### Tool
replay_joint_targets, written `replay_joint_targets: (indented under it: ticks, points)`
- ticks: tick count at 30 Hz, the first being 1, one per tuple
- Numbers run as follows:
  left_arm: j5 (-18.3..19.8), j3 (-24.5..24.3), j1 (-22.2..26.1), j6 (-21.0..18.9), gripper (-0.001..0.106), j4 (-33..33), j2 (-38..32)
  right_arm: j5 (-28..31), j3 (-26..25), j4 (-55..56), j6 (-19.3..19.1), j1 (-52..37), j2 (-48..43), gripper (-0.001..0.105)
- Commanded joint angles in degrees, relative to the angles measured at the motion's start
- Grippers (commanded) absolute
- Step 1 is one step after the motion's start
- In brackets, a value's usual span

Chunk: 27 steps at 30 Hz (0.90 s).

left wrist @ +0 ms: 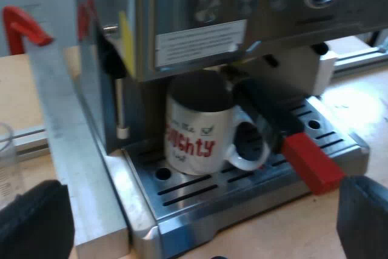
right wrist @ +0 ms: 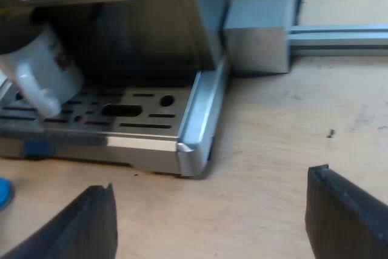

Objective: Remove mug from coffee machine

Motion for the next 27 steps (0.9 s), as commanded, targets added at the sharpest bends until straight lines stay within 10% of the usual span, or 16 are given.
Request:
replay_joint_targets:
  ticks: [1,15,27]
  points:
    - [0.37,-0.23,-0.52,-0.76,0.089,-1.11,0.19,-0.74,-1.50,-0.74,-1.41,2.38,2.36,0.067]
    - [6.81,3.81,-6.81,-0.37,0.089,-8.49,8.69,-0.85,-2.77,-13.78,-2.52,9.01,14.62,0.067]
    - [4.08,15.46,-6.81,3.18,0.089,-25.28,9.75,-3.25,-2.64,-15.74,-6.96,9.01,19.66,0.067]
